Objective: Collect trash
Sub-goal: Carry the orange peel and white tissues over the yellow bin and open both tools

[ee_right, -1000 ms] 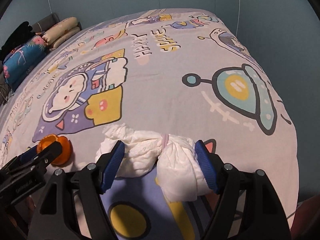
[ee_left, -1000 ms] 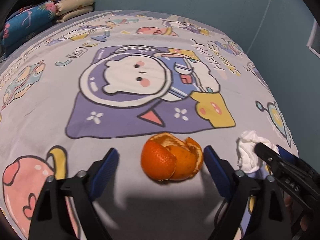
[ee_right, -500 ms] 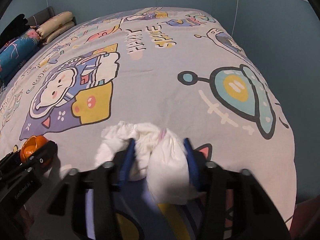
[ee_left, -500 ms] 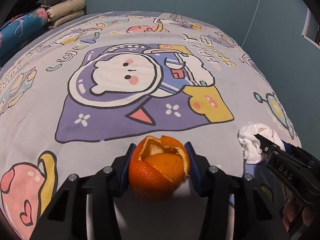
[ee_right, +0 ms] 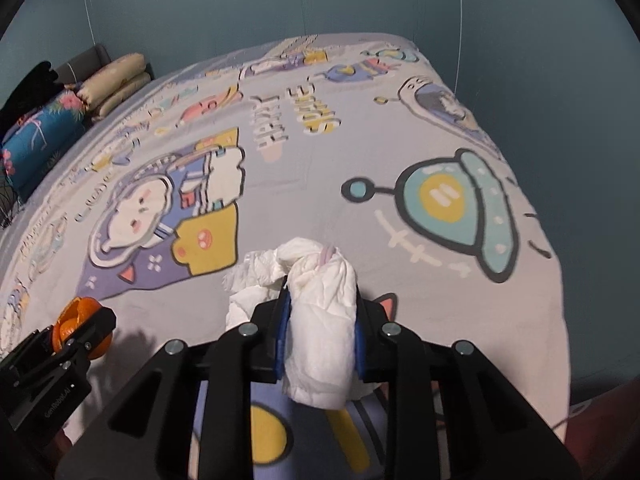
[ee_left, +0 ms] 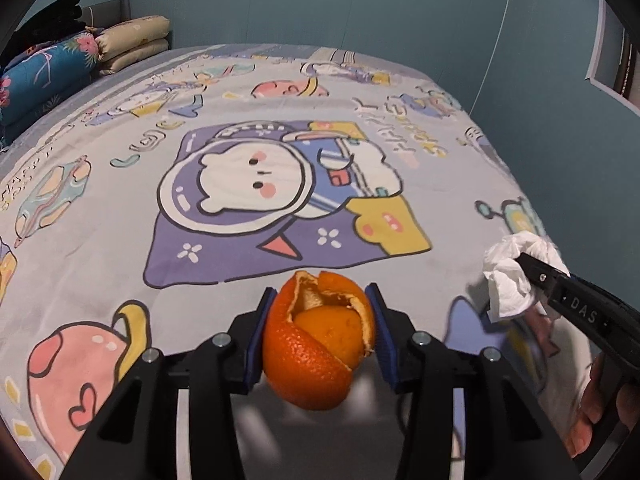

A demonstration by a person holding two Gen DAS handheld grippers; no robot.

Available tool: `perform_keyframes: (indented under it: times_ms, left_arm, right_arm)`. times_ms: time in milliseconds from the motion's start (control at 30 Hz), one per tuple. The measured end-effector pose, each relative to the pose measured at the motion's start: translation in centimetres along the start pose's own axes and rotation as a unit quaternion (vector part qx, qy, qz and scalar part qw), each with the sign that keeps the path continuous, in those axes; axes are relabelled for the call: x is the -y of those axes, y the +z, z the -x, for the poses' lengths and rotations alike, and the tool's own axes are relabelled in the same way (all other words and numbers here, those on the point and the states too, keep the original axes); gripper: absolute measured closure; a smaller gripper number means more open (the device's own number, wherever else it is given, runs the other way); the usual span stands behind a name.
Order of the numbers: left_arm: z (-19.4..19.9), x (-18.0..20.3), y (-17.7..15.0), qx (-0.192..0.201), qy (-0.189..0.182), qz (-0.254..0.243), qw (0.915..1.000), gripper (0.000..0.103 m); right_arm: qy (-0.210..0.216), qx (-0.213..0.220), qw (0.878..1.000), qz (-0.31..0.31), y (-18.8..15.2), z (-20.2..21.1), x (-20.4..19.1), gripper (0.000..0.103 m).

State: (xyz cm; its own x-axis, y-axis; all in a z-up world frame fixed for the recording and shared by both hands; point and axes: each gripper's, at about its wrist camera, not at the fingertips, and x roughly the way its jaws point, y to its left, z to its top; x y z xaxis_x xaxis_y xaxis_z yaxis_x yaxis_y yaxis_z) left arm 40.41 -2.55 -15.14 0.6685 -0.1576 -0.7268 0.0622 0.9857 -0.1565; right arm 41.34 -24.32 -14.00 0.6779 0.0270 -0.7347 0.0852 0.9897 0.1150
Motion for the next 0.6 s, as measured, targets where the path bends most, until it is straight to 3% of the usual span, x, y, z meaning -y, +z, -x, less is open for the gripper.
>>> perform_keyframes:
  times_ms: [300, 600]
  left_arm:
    - [6.3, 1.8, 1.1, 0.054, 0.002, -0.023, 0.9983, 0.061]
    - [12.7, 4.9, 1.1, 0.085, -0.026, -0.040, 0.9952, 0.061]
  right_arm:
    - [0.021, 0.049, 0.998, -0.015, 0.6, 8.0, 1.3, 0.080]
    - [0.025, 0.089, 0.995, -0.024, 0.3, 15.5, 3.1, 0.080]
